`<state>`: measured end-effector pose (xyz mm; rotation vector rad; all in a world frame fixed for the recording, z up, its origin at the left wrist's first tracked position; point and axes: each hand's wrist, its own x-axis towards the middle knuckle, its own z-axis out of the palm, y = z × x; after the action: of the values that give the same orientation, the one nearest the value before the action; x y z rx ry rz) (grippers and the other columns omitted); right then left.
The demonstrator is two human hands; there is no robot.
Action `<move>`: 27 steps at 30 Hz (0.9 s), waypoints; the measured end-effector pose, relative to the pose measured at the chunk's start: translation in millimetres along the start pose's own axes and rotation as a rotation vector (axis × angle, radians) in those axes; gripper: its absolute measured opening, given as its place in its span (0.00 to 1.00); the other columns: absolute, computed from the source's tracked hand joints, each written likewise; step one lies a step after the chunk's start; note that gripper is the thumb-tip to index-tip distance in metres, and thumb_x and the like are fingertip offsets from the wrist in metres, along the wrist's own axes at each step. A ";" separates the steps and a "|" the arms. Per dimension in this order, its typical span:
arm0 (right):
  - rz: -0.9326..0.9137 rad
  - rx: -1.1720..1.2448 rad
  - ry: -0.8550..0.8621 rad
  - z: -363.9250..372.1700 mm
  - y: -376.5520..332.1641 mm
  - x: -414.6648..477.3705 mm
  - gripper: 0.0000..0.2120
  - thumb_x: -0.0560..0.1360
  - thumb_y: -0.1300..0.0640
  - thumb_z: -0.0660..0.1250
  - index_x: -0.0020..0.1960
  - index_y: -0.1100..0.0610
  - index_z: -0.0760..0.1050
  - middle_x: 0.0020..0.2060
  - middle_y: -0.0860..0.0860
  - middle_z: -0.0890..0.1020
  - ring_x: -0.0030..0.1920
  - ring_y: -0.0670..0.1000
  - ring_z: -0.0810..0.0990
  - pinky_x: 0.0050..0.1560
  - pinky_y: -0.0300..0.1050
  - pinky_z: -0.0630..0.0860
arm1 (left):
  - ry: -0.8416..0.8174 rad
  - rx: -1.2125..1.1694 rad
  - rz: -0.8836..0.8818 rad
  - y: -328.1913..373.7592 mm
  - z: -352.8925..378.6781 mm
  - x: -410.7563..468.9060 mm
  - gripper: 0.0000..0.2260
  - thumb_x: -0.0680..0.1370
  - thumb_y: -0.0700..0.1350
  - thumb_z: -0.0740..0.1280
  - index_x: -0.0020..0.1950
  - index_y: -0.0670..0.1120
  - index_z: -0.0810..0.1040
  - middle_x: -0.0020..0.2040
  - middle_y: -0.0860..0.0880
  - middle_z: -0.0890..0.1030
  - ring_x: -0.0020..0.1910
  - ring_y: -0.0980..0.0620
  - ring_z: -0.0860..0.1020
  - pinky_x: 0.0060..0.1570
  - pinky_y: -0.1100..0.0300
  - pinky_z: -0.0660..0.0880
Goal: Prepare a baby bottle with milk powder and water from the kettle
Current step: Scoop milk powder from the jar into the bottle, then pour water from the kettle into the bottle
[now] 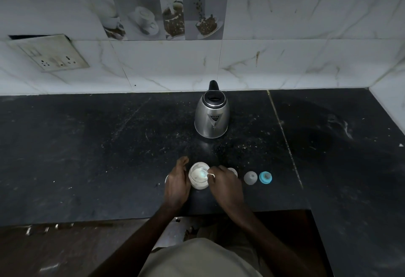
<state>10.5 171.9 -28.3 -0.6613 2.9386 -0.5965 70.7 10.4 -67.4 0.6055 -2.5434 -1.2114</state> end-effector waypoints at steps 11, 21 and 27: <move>-0.183 -0.310 -0.106 29.2 -31.2 29.7 0.14 0.54 0.60 0.84 0.33 0.53 0.80 0.29 0.50 0.81 0.23 0.53 0.80 0.21 0.42 0.72 | 0.005 0.050 0.029 -0.1 3.6 -5.5 0.20 0.81 0.52 0.59 0.72 0.48 0.72 0.59 0.51 0.85 0.53 0.49 0.84 0.53 0.50 0.80; -0.032 -0.020 0.160 -10.6 -2.7 33.5 0.04 0.76 0.58 0.69 0.42 0.52 0.78 0.37 0.49 0.80 0.33 0.54 0.81 0.28 0.47 0.75 | 0.084 0.041 0.064 20.0 16.3 33.3 0.15 0.85 0.41 0.64 0.72 0.43 0.74 0.65 0.46 0.84 0.59 0.43 0.85 0.56 0.52 0.80; 0.130 0.235 0.288 -52.4 21.9 88.6 0.06 0.79 0.57 0.67 0.45 0.53 0.81 0.40 0.48 0.84 0.39 0.48 0.81 0.39 0.45 0.76 | -0.130 0.018 0.059 52.9 20.2 116.1 0.31 0.81 0.53 0.70 0.80 0.46 0.62 0.77 0.43 0.71 0.76 0.43 0.70 0.72 0.44 0.72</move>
<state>-86.2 171.1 12.9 -0.3855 3.0616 -1.0827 -53.1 -0.9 -32.2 0.4657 -2.6609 -1.2467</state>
